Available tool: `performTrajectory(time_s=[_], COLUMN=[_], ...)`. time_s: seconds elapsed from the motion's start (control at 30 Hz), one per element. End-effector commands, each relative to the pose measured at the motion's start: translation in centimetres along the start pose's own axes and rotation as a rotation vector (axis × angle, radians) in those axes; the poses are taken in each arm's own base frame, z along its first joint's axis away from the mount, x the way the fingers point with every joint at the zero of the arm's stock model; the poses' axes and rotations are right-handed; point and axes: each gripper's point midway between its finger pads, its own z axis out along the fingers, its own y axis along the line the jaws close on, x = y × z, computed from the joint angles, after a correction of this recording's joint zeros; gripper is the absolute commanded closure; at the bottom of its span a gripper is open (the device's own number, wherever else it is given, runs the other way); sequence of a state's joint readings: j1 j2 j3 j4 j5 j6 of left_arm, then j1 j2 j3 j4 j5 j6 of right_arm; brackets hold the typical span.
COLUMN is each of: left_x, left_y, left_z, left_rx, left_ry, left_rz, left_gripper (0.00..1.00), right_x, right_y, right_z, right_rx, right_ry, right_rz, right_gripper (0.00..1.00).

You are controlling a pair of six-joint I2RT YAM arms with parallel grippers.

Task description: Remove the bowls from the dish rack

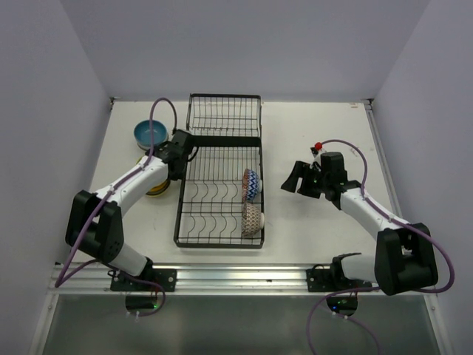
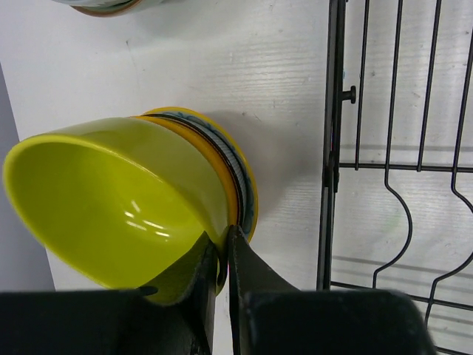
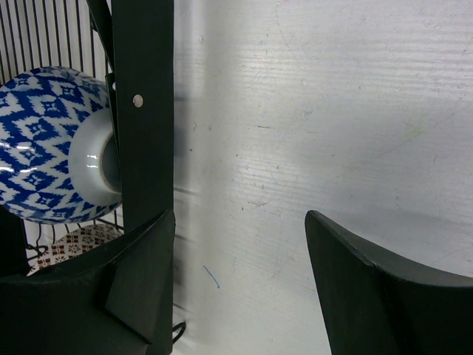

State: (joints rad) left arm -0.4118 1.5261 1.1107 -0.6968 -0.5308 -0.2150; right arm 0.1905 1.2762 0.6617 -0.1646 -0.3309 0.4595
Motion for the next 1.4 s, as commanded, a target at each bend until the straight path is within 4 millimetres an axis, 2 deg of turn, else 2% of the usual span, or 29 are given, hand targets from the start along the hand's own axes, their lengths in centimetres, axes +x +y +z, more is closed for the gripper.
performTrajectory(time_s=[0.0, 0.13, 0.27, 0.47, 0.63, 0.7, 0.77, 0.9, 0.93, 0.97, 1.0, 1.03, 1.07, 1.1, 1.13, 1.27, 1.3, 1.37], left_x=[-1.5, -1.0, -0.6, -0.7, 0.1, -0.2, -1.5, -5.7, -6.3, -7.7, -8.1, -8.3, -9.7, -9.0, -9.6, -8.7, -8.2, -7.8], left_y=[0.4, 1.0, 1.4, 2.6, 2.7, 2.6, 1.5, -0.5, -2.3, -3.0, -3.9, -5.7, -6.4, -7.2, -8.2, -10.6, -12.0, -13.3], left_z=[-0.3, -0.6, -1.0, -1.4, -1.1, -1.5, -2.4, -7.0, -8.3, -10.0, -10.9, -12.5, -14.0, -14.2, -15.5, -15.5, -16.2, -16.5], left_rx=[-0.003, -0.025, -0.038, -0.090, -0.100, -0.079, 0.009, 0.243, 0.374, 0.458, 0.529, 0.665, 0.738, 0.792, 0.870, 0.929, 0.959, 0.959], left_ry=[-0.041, -0.042, -0.042, -0.055, -0.036, -0.056, -0.100, -0.263, -0.290, -0.371, -0.408, -0.435, -0.519, -0.517, -0.554, -0.544, -0.540, -0.537], left_rz=[-0.020, -0.034, -0.048, -0.052, -0.043, -0.064, -0.095, -0.173, -0.172, -0.202, -0.212, -0.203, -0.216, -0.238, -0.248, -0.244, -0.226, -0.212], left_gripper=[0.86, 0.66, 0.53, 0.52, 0.55, 0.56, 0.55, 0.49, 0.46, 0.44, 0.43, 0.41, 0.41, 0.41, 0.41, 0.41, 0.41, 0.41], right_x=[-1.2, -1.1, -1.1, -1.1, -1.1, -1.1, -1.1, -1.3, -1.4, -1.6, -2.2, -2.7, -3.3, -4.4, -5.6, -7.6, -9.0, -8.8], right_y=[0.6, 0.6, 0.6, 0.6, 0.5, 0.6, 0.6, 0.8, 1.1, 1.5, 2.0, 2.3, 2.6, 2.9, 3.2, 5.2, 6.0, 6.8], right_z=[0.1, 0.2, 0.2, 0.1, 0.1, 0.0, 0.0, 0.0, 0.0, 0.1, -0.1, -0.2, -0.4, -0.7, -1.0, -0.9, -1.0, 0.7], right_rx=[-0.014, -0.013, -0.013, -0.013, -0.009, -0.010, -0.011, -0.019, -0.027, -0.045, -0.057, -0.064, -0.065, -0.061, -0.052, -0.066, -0.060, -0.040], right_ry=[-0.034, -0.029, -0.030, -0.026, -0.025, -0.024, -0.022, -0.023, -0.027, -0.027, -0.040, -0.052, -0.065, -0.099, -0.140, -0.195, -0.225, -0.188], right_rz=[-0.023, -0.021, -0.020, -0.019, -0.019, -0.022, -0.021, -0.020, -0.016, -0.016, -0.019, -0.020, -0.016, -0.021, -0.026, -0.042, -0.054, -0.085], right_gripper=[0.25, 0.25, 0.25, 0.25, 0.25, 0.25, 0.25, 0.25, 0.25, 0.25, 0.25, 0.25, 0.25, 0.25, 0.25, 0.28, 0.28, 0.30])
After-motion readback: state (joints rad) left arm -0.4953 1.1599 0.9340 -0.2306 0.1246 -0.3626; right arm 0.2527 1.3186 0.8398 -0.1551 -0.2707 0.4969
